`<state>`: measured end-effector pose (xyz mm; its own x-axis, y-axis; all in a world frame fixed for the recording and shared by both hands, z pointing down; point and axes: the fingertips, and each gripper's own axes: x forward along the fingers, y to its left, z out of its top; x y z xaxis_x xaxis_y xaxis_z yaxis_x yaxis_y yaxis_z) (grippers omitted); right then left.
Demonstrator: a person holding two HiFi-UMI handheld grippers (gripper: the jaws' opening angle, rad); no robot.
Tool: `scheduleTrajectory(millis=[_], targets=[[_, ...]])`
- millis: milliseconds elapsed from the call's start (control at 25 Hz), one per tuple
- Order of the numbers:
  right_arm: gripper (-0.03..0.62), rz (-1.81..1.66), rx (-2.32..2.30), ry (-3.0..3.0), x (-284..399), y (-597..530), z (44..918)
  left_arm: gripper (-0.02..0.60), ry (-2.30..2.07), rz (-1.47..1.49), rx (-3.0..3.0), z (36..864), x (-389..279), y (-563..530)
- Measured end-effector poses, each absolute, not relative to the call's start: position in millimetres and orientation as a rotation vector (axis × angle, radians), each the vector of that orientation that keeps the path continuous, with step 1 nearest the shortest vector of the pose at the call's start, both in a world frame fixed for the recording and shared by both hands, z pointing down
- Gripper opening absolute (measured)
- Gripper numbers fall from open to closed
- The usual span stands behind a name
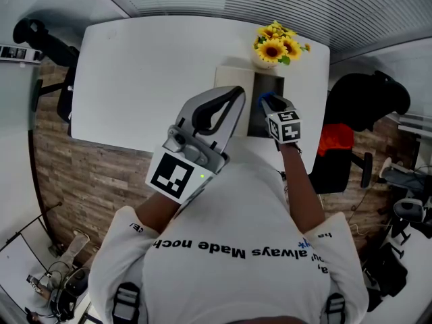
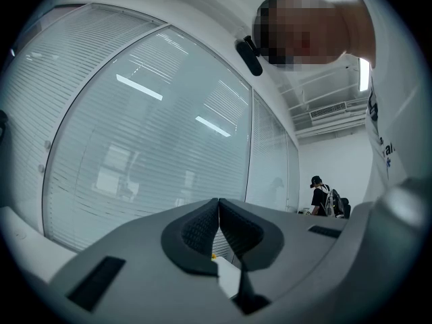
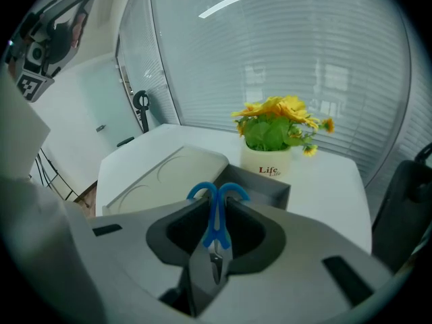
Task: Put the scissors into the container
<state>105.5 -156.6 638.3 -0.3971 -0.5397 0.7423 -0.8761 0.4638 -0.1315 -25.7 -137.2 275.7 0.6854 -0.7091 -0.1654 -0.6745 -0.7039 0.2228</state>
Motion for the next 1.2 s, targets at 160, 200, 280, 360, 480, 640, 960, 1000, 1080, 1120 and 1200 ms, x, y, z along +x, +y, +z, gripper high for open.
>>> scheduleTrajectory(millis=[160,200,280,360,480,640,960,1000,1080,1120,1200], targets=[[0.089,0.706,1.176,-2.079,106.0,-160.8,644.5,0.020,-1.141,-0.355,2.749,277.6,-26.8,-137.5],[0.089,0.709,1.176,-2.077,106.0,-162.0,645.7,0.020,-1.142,-0.355,2.749,277.5,-27.1,-137.6],[0.089,0.714,1.178,-2.072,105.9,-164.5,647.4,0.020,-1.143,-0.356,2.747,276.9,-27.6,-137.8],[0.089,0.716,1.178,-2.068,105.9,-166.9,649.8,0.020,-1.144,-0.356,2.745,277.0,-28.1,-137.7],[0.089,0.719,1.176,-2.059,106.5,-170.1,655.1,0.020,-1.145,-0.351,2.745,278.1,-28.1,-137.2],[0.089,0.728,1.175,-2.035,107.7,-174.6,662.3,0.020,-1.147,-0.347,2.747,278.4,-28.5,-137.0],[0.089,0.744,1.173,-1.990,109.2,-183.6,673.4,0.020,-1.151,-0.347,2.748,277.8,-29.0,-137.3],[0.089,0.748,1.172,-1.983,109.0,-184.3,674.7,0.020,-1.152,-0.347,2.748,277.6,-29.1,-137.4],[0.089,0.757,1.170,-1.968,109.2,-185.6,677.7,0.020,-1.154,-0.345,2.749,277.5,-28.9,-137.6],[0.089,0.761,1.168,-1.960,109.3,-186.5,679.5,0.020,-1.155,-0.344,2.748,277.5,-28.8,-137.9],[0.089,0.770,1.164,-1.948,108.8,-188.7,683.2,0.020,-1.157,-0.345,2.747,277.8,-29.4,-139.1]])
